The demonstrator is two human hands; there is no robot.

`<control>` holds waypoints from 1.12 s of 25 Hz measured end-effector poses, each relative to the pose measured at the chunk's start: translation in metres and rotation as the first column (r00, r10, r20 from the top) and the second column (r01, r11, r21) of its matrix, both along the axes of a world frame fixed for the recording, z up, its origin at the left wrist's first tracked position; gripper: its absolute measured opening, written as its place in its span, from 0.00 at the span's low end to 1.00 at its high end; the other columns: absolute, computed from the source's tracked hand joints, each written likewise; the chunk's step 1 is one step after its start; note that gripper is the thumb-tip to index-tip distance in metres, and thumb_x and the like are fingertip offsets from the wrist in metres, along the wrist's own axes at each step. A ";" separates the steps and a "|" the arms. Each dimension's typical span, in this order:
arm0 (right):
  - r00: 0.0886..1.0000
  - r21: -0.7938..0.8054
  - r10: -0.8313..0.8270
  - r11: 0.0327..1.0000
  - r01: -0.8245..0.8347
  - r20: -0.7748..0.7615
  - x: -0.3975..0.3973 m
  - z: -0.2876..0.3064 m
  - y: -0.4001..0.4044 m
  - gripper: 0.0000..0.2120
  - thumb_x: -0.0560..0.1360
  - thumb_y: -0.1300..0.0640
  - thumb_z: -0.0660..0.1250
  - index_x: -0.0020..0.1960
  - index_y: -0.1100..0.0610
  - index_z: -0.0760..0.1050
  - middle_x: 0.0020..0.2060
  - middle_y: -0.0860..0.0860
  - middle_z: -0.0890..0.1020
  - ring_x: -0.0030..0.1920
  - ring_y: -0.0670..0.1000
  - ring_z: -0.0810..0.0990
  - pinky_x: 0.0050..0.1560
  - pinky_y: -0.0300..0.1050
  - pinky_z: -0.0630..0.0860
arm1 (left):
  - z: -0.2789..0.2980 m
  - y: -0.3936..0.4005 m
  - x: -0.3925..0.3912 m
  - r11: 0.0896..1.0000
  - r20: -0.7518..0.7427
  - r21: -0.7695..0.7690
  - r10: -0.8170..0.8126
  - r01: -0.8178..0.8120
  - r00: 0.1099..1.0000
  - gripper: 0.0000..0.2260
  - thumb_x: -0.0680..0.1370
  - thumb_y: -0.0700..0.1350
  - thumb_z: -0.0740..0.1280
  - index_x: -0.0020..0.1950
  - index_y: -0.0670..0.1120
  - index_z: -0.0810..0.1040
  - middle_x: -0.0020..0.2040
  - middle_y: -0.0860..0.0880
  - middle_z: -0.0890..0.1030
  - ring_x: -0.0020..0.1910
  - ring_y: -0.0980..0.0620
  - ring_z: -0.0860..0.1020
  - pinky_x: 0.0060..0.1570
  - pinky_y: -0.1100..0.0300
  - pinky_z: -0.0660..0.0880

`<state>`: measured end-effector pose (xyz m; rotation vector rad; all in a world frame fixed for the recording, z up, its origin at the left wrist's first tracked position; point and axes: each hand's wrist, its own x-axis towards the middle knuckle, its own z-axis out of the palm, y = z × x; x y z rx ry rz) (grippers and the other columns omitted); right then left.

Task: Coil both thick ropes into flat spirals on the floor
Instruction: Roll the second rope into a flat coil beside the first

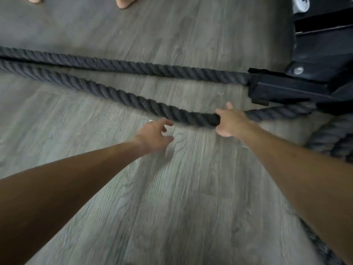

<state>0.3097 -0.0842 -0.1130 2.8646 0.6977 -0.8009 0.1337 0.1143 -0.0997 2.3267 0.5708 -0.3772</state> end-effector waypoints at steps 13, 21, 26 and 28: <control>0.983 0.431 0.056 0.902 0.024 -0.174 -0.264 -0.026 -0.106 0.18 0.76 0.42 0.55 0.44 0.52 0.78 0.58 0.41 0.68 0.56 0.53 0.63 0.60 0.51 0.69 | -0.010 -0.102 -0.167 0.939 -0.189 -0.090 -0.343 0.332 0.920 0.12 0.67 0.61 0.78 0.42 0.56 0.82 0.40 0.59 0.85 0.40 0.62 0.82 0.46 0.65 0.77; 0.999 0.477 -0.018 0.878 0.033 -0.037 -0.268 -0.018 -0.171 0.19 0.69 0.51 0.76 0.57 0.48 0.76 0.67 0.46 0.67 0.58 0.50 0.63 0.56 0.48 0.75 | -0.022 -0.193 -0.202 0.932 0.040 -0.140 -0.331 0.333 0.943 0.09 0.75 0.58 0.70 0.48 0.54 0.80 0.44 0.56 0.84 0.45 0.56 0.82 0.51 0.56 0.78; 0.751 0.458 -0.632 0.620 0.637 -0.189 -0.286 -0.030 -0.159 0.45 0.66 0.53 0.78 0.76 0.53 0.57 0.65 0.52 0.60 0.64 0.56 0.63 0.62 0.52 0.74 | -0.038 -0.154 -0.199 0.963 0.051 -0.208 -0.167 0.174 0.985 0.03 0.75 0.50 0.71 0.46 0.58 0.79 0.46 0.57 0.84 0.46 0.59 0.82 0.54 0.54 0.79; 0.677 0.453 -0.687 0.531 0.716 -0.265 -0.286 -0.037 -0.160 0.35 0.68 0.54 0.76 0.70 0.54 0.65 0.61 0.52 0.64 0.61 0.55 0.68 0.59 0.50 0.76 | -0.043 -0.138 -0.196 0.976 0.079 -0.199 -0.080 0.095 0.994 0.05 0.75 0.49 0.72 0.49 0.57 0.79 0.47 0.56 0.82 0.47 0.59 0.81 0.55 0.53 0.79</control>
